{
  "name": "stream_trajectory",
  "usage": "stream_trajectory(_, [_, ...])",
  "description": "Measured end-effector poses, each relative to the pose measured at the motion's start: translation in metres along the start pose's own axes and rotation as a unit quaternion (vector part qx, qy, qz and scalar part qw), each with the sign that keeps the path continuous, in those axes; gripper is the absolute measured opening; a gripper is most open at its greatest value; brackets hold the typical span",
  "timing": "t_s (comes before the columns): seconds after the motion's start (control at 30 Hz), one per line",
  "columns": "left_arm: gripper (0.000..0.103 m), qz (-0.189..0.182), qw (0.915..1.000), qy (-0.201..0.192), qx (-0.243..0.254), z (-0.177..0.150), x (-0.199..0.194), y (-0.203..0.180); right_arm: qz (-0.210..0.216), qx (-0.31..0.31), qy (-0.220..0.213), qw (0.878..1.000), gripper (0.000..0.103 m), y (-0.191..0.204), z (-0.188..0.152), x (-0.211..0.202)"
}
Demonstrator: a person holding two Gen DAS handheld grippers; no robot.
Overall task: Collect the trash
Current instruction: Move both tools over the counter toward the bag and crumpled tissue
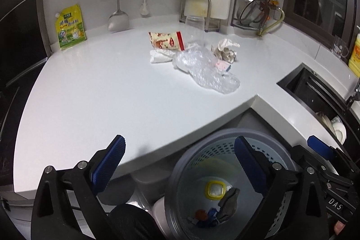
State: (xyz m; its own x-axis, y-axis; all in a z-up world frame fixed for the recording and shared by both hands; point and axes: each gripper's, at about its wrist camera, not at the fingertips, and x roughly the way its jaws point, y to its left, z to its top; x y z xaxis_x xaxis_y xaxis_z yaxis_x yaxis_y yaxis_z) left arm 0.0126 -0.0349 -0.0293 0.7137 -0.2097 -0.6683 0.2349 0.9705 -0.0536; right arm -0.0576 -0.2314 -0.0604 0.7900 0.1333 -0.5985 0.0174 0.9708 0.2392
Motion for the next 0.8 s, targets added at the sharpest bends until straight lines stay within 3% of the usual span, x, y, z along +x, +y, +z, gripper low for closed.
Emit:
stream_trajectory(0.37, [0.097, 0.013, 0.9992, -0.023, -0.029, 0.037, 0.012, 0.010, -0.005, -0.026, -0.008, 1.000, 0.080, -0.011, 0.047, 0.010])
stream_trajectory(0.47, [0.097, 0.013, 0.9990, -0.023, -0.034, 0.044, 0.019, 0.011, 0.010, -0.022, -0.007, 1.000, 0.080, -0.017, 0.062, 0.014])
stream_trajectory(0.8, [0.097, 0.033, 0.9980, -0.027, -0.047, 0.064, 0.039, 0.011, 0.002, -0.056, -0.018, 0.998, 0.084, -0.020, 0.102, 0.038])
